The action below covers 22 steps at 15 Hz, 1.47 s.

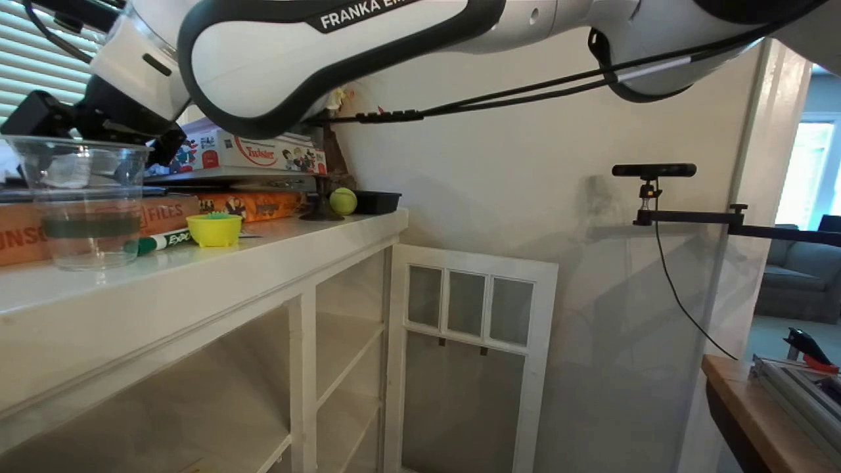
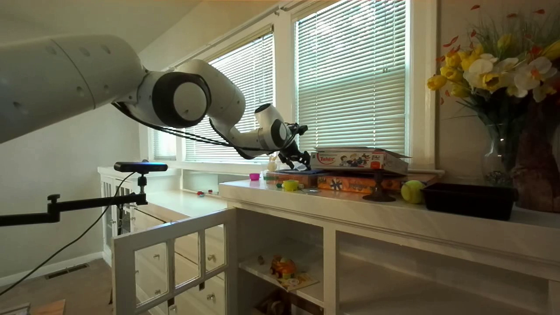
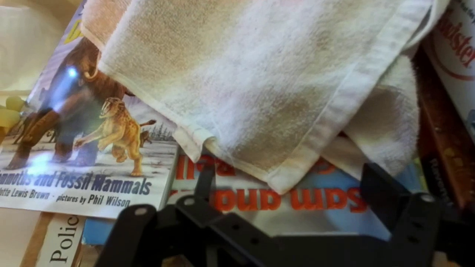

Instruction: Hang the towel on the cabinet's door

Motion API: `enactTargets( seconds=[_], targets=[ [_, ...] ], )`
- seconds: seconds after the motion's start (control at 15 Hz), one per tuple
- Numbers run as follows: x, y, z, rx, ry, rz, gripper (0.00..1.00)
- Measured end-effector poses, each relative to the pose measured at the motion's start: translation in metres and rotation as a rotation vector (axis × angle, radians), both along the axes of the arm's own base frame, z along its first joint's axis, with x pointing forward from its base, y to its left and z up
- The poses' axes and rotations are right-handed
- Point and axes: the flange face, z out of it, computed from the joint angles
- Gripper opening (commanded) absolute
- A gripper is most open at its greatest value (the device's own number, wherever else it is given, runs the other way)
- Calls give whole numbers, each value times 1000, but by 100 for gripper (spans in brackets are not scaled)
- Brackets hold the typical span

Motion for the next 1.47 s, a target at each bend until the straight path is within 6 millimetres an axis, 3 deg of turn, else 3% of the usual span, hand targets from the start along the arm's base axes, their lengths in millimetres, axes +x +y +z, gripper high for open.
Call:
enactTargets(
  seconds=[0.07,0.13,0.47,0.73,1.47],
  targets=[
    [0,-1,-3,8,6,-1,72],
    [1,-1,-3,13,6,-2,69],
    [3,-9,0,28,8,-11,31],
    [1,-3,3,45,10,-3,3],
    [-3,11,13,74,-17,23,1]
  ],
)
